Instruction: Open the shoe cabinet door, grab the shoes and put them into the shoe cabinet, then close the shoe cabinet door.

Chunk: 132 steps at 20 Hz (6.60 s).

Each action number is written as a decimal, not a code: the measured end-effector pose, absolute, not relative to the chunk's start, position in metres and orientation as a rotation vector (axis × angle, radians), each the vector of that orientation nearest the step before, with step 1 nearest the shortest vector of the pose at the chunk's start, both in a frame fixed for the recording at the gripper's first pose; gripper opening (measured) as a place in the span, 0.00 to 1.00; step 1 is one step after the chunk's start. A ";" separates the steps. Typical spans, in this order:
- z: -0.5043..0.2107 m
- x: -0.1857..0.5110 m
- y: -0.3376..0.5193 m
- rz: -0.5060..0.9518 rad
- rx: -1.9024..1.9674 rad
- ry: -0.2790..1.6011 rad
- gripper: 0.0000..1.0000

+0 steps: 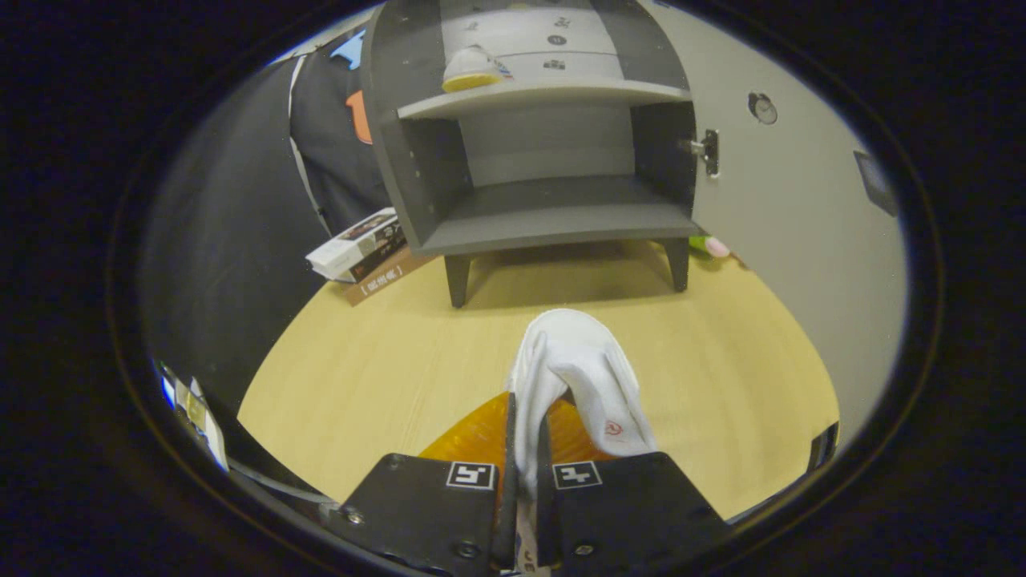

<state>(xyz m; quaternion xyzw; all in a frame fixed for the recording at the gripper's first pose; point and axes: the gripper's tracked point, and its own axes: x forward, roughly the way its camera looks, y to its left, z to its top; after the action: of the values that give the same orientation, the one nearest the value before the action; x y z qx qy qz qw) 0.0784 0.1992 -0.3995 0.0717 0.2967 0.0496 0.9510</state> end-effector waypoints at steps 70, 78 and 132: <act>-0.104 0.321 0.171 -0.011 0.017 0.345 0.80; -0.080 0.218 0.183 -0.006 0.038 0.256 0.94; -0.016 -0.048 -0.121 0.053 0.043 0.091 0.98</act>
<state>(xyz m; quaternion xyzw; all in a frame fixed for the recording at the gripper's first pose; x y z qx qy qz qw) -0.0485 -0.1209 -0.0160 0.0217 0.0452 0.0264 0.9984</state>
